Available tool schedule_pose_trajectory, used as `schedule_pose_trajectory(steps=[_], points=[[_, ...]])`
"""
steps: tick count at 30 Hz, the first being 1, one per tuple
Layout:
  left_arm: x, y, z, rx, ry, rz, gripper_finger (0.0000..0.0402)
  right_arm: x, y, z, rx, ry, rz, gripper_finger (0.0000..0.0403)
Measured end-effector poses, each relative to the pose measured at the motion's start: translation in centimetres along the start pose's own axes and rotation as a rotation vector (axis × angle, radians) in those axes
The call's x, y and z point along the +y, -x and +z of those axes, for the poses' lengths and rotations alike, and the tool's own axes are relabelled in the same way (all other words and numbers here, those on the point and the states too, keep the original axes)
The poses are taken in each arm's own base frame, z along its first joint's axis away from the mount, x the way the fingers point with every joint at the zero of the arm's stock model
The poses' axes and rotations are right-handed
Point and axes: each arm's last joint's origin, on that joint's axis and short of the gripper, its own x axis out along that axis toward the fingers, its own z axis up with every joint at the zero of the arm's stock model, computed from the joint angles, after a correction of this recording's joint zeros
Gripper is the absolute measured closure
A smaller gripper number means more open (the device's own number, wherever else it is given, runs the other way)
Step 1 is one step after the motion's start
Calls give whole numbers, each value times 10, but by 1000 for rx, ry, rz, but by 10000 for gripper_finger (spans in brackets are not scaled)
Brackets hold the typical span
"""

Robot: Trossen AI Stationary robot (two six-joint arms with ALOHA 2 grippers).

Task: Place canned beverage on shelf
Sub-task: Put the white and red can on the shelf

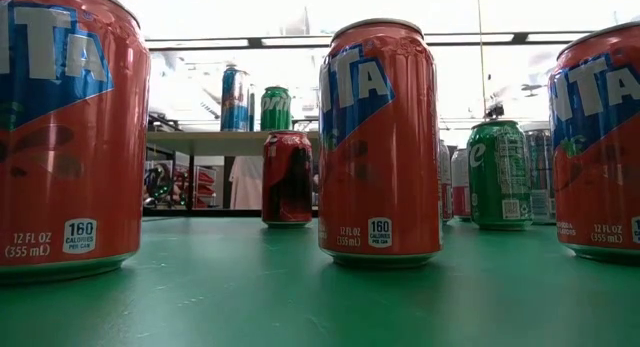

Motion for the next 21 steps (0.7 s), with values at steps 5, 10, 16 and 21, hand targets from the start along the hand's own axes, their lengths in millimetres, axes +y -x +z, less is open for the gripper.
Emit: schedule_pose_trajectory(steps=[5, 10, 16, 21], points=[[0, 0, -1, 5, 16, -2, 150, -8, -8, -18, -15, -37, 19, 394], [0, 0, 1, -1, 40, -2, 150, -20, -14, -38, -28, -97, 28, 394], [-1, 0, 0, 1, 70, -3, 150, -31, -23, -56, -14, -158, 44, 394], [-2, -2, 0, -5, 82, -4, 150, -31, -28, -62, -35, -153, 40, 394]])
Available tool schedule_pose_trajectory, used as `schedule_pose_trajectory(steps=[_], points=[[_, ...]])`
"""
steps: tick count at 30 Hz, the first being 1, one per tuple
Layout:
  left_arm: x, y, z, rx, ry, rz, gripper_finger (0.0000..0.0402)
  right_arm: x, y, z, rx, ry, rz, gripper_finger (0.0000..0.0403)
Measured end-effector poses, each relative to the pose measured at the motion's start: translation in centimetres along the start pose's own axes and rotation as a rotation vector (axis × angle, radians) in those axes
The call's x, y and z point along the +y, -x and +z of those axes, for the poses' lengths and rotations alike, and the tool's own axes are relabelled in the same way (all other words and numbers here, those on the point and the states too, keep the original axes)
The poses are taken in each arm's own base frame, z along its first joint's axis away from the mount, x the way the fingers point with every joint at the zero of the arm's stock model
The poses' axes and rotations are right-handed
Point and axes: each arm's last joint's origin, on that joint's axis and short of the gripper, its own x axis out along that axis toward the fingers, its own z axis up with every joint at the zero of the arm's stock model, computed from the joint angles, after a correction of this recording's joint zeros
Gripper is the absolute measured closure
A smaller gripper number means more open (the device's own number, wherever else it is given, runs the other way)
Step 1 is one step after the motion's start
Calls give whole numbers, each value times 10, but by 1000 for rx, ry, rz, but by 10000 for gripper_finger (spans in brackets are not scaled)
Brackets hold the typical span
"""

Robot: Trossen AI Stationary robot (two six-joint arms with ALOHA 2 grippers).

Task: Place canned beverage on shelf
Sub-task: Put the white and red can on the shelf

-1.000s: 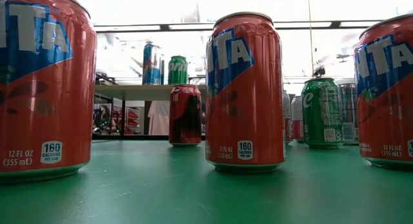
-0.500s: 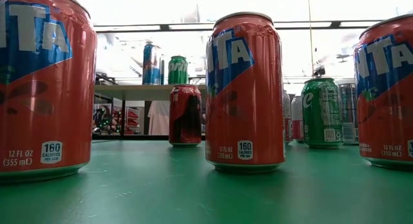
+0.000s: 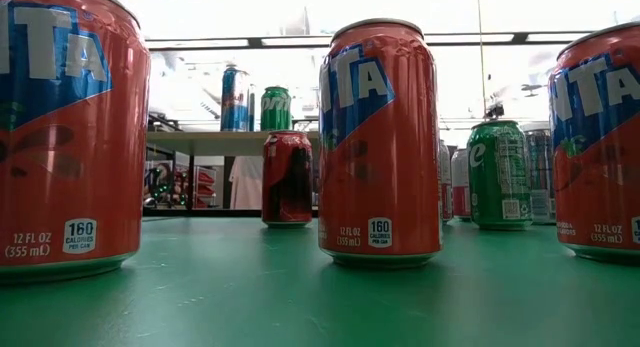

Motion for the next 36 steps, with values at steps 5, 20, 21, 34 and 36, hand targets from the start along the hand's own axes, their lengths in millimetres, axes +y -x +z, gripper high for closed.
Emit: schedule_pose_trajectory(steps=[5, 20, 21, 34, 36], points=[[0, 0, 0, -1, 1, 0, 150, 0, 0, 0, -11, 1, 6, 394], [0, 0, 0, -2, -7, 0, 150, 1, 0, -1, 5, -88, 14, 332], [0, 0, 0, -1, -7, 0, 150, 1, 0, -1, 5, -97, 13, 315], [0, 0, 0, -1, -32, 0, 150, 1, 0, -1, 13, -65, 9, 94], [0, 0, 0, -1, -37, 3, 150, 1, 0, -1, 13, -69, 9, 77]])
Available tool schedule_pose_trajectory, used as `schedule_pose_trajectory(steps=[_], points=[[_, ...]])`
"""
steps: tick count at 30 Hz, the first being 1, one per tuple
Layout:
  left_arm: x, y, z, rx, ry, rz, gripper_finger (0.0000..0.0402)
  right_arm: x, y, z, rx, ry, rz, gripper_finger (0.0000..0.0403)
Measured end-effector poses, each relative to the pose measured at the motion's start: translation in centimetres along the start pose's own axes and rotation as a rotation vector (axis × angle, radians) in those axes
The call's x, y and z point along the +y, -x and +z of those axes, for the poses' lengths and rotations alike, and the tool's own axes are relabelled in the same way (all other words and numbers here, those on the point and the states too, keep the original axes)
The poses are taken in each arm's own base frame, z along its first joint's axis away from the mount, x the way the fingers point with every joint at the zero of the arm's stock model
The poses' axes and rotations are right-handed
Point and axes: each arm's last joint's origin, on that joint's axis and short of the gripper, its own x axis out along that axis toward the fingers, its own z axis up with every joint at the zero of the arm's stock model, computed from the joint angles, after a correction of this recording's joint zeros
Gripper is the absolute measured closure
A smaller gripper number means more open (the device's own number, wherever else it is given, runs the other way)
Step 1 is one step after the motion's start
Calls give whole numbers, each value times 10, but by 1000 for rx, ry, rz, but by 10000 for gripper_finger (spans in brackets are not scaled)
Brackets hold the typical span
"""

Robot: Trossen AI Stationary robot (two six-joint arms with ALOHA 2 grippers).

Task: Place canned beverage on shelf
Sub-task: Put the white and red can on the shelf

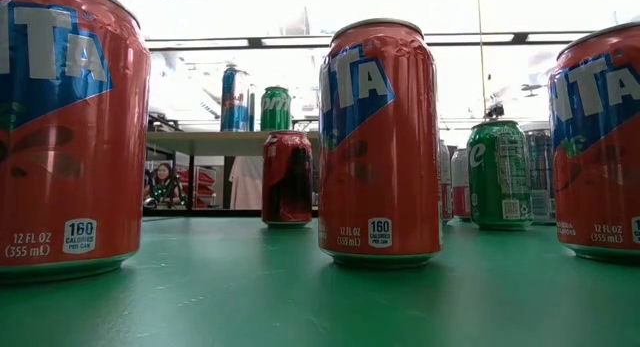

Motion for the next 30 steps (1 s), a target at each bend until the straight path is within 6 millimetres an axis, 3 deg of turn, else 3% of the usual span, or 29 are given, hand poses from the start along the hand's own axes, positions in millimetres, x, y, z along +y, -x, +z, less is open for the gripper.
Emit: schedule_pose_trajectory(steps=[6, 19, 30], points=[[0, 0, 0, -3, 2, 3, 150, 0, 0, 0, -8, 6, 4, 53], [0, 0, 1, -4, 2, 5, 150, 0, 0, 0, -6, -15, 5, 51], [0, 1, 1, -4, 2, 5, 150, -2, -12, -1, 34, -79, -32, 51]])
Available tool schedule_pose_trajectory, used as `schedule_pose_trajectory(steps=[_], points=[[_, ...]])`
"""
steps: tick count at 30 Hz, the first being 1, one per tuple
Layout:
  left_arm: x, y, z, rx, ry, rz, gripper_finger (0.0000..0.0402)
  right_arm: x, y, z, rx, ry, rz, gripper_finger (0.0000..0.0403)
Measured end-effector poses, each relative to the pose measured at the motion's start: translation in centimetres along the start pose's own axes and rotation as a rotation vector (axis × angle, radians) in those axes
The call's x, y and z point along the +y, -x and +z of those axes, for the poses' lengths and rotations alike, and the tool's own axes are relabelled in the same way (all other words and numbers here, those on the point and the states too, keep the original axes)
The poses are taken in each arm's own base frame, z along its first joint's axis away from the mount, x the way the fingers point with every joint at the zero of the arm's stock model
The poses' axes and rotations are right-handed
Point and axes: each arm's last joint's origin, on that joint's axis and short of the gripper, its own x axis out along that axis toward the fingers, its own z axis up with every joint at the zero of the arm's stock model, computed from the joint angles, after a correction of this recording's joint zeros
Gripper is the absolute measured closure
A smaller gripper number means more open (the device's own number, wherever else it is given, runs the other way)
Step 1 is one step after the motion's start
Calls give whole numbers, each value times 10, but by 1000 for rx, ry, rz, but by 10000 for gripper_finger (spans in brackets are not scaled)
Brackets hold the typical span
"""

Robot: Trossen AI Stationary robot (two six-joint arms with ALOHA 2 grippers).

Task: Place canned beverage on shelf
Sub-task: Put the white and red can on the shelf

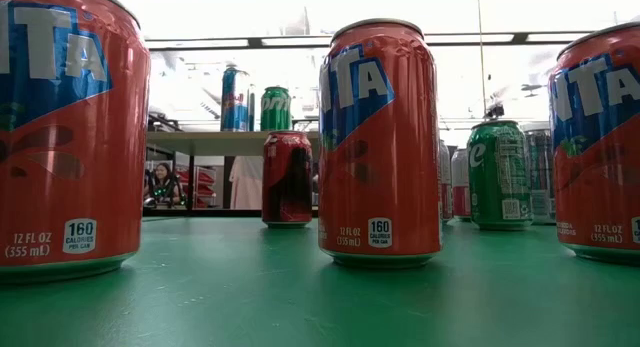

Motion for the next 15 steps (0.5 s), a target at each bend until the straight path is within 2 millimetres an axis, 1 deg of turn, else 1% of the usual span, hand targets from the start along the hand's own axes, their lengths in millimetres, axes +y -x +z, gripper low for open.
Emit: schedule_pose_trajectory(steps=[8, 15], points=[[0, 0, 0, 1, -1, 0, 150, -3, -11, 3, -22, -2, -33, 51], [0, 0, 0, 1, -1, 0, 150, -2, -27, 3, -9, 4, -11, 51]])
